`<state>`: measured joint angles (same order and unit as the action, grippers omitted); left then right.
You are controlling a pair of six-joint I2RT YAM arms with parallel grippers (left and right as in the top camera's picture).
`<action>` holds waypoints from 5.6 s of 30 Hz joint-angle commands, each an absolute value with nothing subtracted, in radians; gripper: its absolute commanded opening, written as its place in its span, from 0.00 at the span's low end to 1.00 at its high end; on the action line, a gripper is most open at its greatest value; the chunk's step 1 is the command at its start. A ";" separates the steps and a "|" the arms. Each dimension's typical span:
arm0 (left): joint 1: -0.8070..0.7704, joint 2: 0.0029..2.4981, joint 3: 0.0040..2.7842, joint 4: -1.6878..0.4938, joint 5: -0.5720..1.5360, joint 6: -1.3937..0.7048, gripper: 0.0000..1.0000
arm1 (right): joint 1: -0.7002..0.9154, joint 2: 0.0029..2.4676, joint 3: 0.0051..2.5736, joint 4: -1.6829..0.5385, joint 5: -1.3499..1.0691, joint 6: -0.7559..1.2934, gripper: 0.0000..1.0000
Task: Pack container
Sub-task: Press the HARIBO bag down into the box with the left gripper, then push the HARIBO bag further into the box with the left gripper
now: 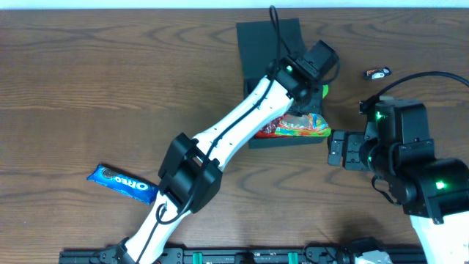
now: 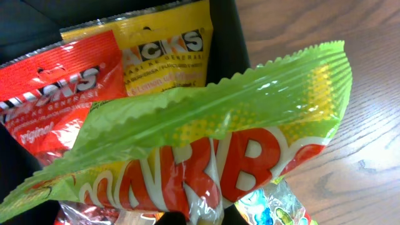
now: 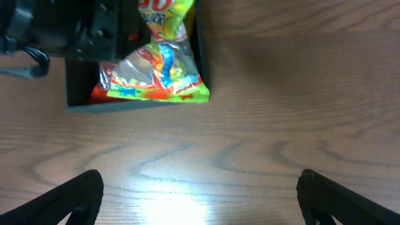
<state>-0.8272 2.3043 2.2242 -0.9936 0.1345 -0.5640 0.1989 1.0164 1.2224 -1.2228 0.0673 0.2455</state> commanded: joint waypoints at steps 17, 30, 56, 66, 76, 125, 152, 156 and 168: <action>-0.832 2.337 2.260 -1.028 0.052 -0.572 0.06 | 0.207 1.016 1.221 -1.224 0.071 0.258 0.99; -0.841 2.418 2.260 -0.987 0.047 -0.614 0.05 | 0.207 1.016 1.221 -1.224 0.071 0.258 0.99; -0.793 2.420 2.390 -0.971 0.058 -0.636 0.96 | 0.207 1.016 1.221 -1.224 0.071 0.257 0.99; -0.795 2.420 2.404 -0.900 0.131 -0.655 0.96 | 0.207 1.016 1.221 -1.224 0.071 0.258 0.99; -0.810 2.476 2.403 -0.829 0.173 -0.662 0.96 | 0.207 1.016 1.221 -1.224 0.071 0.258 0.99; -0.857 2.491 2.491 -1.074 -0.218 -0.580 0.96 | 0.207 1.016 1.221 -1.224 0.071 0.257 0.99; -0.812 2.562 2.486 -1.089 -0.298 -0.584 0.96 | 0.207 1.016 1.221 -1.224 0.071 0.258 0.99; -0.784 2.562 2.486 -1.111 -0.287 -0.609 0.96 | 0.207 1.016 1.221 -1.224 0.071 0.257 0.99; -0.826 2.562 2.486 -1.068 -0.210 -0.516 0.96 | 0.207 1.016 1.221 -1.224 0.071 0.258 0.99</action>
<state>-0.8070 2.5454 2.4756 -1.0683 -0.2195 -0.5537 0.1989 1.0164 1.2224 -1.2228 0.0673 0.2455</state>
